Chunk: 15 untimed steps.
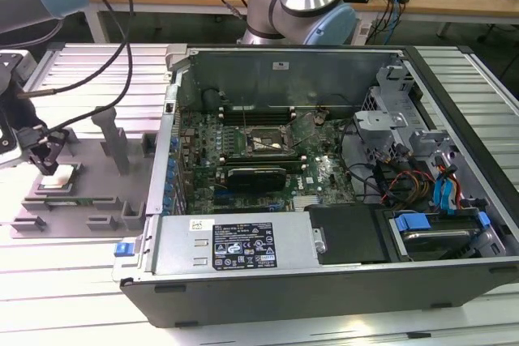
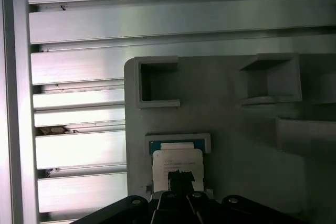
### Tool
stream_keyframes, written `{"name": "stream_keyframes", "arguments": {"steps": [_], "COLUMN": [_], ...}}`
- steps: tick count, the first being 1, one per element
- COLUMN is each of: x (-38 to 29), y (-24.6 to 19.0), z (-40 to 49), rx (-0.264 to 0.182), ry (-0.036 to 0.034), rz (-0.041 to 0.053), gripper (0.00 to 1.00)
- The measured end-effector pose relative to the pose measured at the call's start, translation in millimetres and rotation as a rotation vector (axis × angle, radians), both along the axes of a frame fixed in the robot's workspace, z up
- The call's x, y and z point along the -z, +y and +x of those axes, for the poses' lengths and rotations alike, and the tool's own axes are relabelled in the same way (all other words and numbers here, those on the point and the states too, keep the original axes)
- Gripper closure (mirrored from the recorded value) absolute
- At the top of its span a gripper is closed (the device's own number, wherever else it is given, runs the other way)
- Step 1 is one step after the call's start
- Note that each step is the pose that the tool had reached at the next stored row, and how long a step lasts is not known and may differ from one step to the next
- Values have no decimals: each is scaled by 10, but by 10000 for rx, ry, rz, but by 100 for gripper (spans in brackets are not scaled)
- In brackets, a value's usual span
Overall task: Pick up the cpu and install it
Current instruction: 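Pick up the cpu and move it towards the insertion slot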
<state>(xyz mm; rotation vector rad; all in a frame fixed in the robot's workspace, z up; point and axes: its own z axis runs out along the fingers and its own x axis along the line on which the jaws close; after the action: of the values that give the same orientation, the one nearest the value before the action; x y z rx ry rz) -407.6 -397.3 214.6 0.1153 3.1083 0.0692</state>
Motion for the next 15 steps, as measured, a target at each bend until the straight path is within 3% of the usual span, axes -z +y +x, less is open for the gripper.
{"name": "stream_keyframes", "arguments": {"steps": [4,5,8,9,10,11,15], "x": [4,6,10,11,12,16,153], "y": [0,0,0,0,0,0,-1], "z": [1,1,1,1,2,2,2], "rx": [0,0,0,0,0,0,0], "ry": [2,2,1,1,1,1,2], "rz": [-2,-1,-1,-1,-1,0,-1], "gripper": [89,77,58,46,46,40,40]}}
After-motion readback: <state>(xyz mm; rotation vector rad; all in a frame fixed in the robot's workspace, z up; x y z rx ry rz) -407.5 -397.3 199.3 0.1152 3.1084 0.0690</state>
